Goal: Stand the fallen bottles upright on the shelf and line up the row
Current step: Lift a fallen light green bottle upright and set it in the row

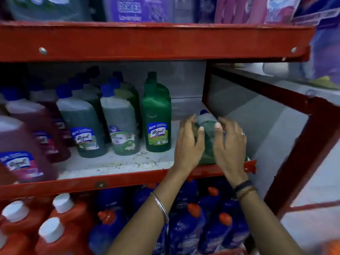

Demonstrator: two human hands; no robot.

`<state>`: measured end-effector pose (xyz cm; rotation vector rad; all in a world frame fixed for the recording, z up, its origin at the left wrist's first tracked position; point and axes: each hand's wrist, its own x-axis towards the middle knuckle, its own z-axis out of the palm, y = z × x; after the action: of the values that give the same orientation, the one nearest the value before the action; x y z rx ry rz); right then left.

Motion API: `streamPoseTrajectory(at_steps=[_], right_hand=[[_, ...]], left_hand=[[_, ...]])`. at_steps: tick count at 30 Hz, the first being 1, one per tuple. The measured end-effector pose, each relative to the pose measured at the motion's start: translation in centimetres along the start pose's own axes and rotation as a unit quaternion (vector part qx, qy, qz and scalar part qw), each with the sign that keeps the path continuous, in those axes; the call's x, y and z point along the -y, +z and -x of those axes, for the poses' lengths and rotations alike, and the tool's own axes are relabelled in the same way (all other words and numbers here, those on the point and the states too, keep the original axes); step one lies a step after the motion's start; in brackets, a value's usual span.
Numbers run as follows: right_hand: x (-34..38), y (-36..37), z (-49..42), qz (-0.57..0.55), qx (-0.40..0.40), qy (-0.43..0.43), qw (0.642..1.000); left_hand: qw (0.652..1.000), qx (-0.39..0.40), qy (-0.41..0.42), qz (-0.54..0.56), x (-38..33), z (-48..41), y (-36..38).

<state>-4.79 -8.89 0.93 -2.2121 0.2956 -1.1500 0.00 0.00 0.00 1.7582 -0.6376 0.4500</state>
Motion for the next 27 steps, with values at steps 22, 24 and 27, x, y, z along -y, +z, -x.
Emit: streamPoseTrajectory(at_steps=[22, 24, 27], right_hand=[[-1.0, -0.3, -1.8, -0.356, 0.244, 0.274, 0.86], [0.5, -0.7, -0.5, -0.377, 0.243, 0.236, 0.862], [3.0, -1.0, 1.6, -0.372, 0.269, 0.176, 0.871]], left_hand=[[0.903, 0.003, -0.29, 0.317, -0.2, 1.3, -2.5], [0.906, 0.046, -0.273, 0.319, -0.2, 2.2, -4.3], [0.928, 0.093, -0.232, 0.277, -0.2, 3.1, -7.8]])
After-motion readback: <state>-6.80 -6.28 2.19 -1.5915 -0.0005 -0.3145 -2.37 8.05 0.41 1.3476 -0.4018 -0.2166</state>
